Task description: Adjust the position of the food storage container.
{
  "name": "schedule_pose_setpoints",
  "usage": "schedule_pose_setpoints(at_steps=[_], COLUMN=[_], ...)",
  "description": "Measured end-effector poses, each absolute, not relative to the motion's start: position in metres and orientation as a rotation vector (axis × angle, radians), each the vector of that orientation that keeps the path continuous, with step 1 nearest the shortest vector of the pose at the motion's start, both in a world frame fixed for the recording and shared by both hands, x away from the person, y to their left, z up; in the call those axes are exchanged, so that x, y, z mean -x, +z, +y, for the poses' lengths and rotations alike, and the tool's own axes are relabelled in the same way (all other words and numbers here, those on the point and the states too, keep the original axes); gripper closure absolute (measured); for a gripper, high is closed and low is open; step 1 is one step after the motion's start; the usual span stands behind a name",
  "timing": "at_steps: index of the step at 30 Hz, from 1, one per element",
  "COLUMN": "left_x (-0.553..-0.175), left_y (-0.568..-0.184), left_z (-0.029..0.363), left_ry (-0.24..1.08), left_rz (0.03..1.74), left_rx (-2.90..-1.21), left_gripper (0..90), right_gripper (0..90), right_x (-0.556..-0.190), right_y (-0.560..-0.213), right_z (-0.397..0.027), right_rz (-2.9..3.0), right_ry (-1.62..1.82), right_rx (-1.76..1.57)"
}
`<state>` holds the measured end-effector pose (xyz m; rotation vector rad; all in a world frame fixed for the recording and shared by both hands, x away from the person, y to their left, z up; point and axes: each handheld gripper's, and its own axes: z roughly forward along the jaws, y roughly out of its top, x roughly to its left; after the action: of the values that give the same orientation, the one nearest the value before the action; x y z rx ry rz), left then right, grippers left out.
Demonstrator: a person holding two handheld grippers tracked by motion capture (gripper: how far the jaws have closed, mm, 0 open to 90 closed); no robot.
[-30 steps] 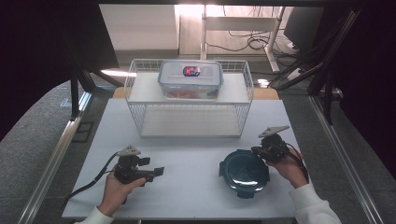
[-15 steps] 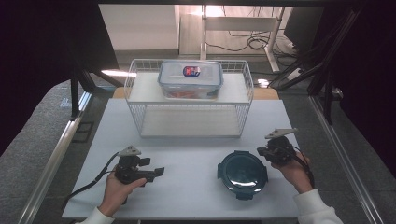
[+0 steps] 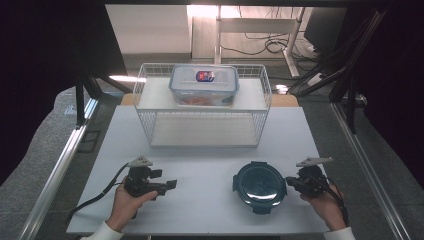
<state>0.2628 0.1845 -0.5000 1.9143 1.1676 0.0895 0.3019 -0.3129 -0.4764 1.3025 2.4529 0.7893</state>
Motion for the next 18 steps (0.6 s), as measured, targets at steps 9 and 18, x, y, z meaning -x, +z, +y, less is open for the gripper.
schedule_pose_setpoints(at_steps=[9,18], left_x=[-0.263,-0.265], left_y=[-0.500,-0.503], left_z=[0.183,0.181], left_ry=[0.076,0.064], left_rz=[1.169,1.173], left_rx=[-1.907,-1.912], left_gripper=[21.5,21.5], right_gripper=[89.5,89.5], right_x=[-0.300,-0.300], right_y=[-0.474,-0.475], right_z=[-0.305,-0.291], right_rz=[2.458,2.510], right_ry=[0.749,0.773], right_rx=[-1.299,-1.263])
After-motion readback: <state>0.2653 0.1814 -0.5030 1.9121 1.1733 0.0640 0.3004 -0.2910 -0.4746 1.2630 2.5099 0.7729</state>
